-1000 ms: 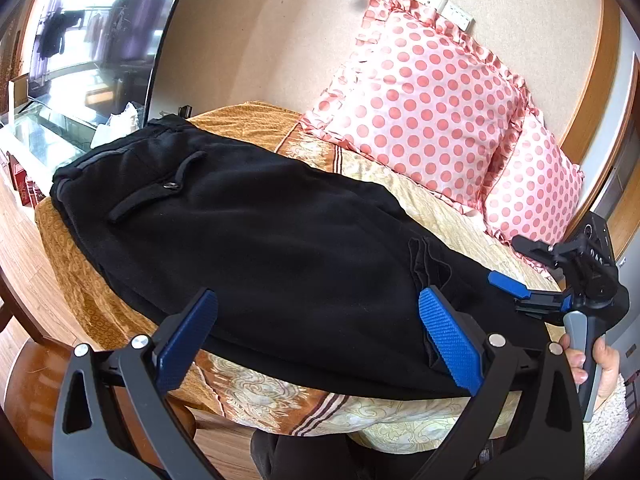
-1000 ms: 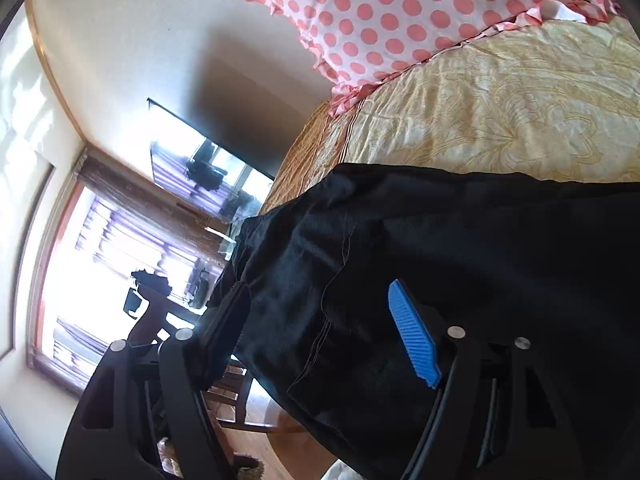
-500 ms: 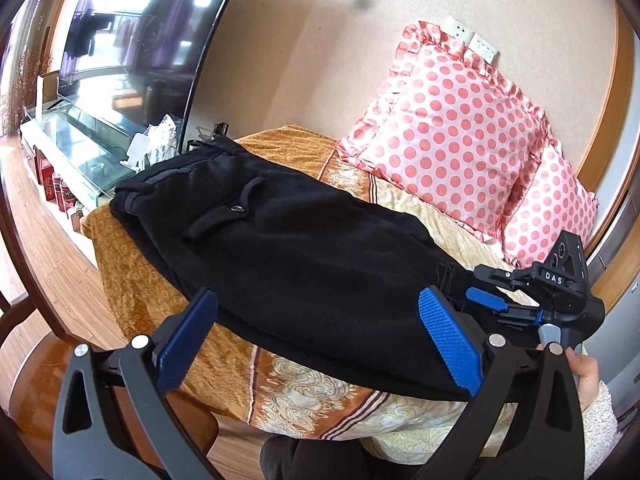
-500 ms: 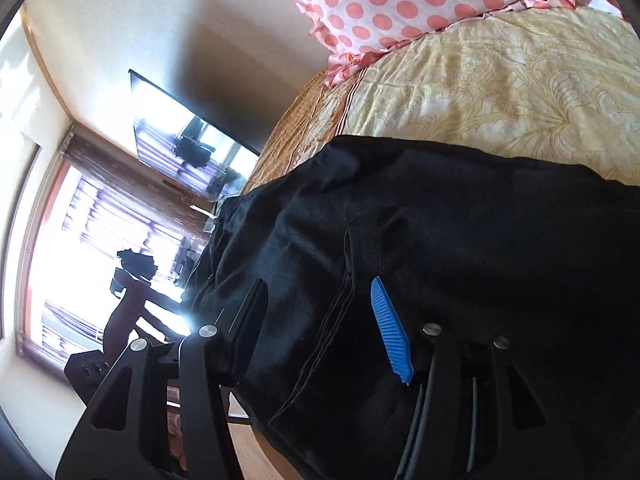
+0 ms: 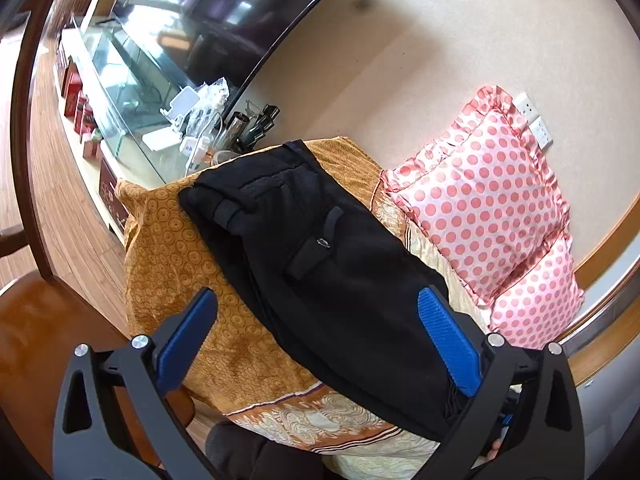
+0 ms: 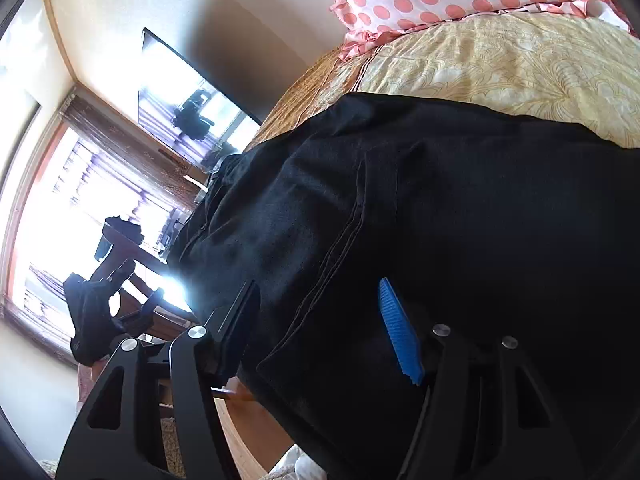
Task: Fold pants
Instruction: 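Close the left gripper on the folded trouser end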
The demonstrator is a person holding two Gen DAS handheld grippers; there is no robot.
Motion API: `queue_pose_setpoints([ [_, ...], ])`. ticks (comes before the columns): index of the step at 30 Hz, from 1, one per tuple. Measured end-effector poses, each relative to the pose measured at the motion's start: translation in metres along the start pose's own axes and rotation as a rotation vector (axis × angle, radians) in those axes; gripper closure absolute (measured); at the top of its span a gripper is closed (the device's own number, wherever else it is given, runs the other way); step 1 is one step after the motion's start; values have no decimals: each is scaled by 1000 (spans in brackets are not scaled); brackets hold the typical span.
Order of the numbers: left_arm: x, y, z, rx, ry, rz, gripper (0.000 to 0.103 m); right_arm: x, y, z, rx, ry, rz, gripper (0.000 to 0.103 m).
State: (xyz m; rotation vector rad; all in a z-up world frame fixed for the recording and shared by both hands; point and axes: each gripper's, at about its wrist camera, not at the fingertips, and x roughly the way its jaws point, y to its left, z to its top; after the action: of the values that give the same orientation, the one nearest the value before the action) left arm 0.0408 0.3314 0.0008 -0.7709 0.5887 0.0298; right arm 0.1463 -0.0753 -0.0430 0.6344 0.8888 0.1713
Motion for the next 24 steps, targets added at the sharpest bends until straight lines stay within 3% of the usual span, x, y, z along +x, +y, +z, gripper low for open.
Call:
queue_pose_setpoints([
  [4, 14, 20, 23, -117, 59, -76, 4, -3, -2, -6, 0, 1, 1, 37],
  [11, 31, 44, 32, -226, 138, -93, 6, -1, -1, -3, -3, 5, 9, 31],
  [17, 43, 50, 30, -284, 191, -135, 6, 0, 1, -3, -15, 6, 9, 28],
  [24, 43, 52, 30, -303, 189, -151, 6, 0, -1, -3, -11, 6, 19, 27],
])
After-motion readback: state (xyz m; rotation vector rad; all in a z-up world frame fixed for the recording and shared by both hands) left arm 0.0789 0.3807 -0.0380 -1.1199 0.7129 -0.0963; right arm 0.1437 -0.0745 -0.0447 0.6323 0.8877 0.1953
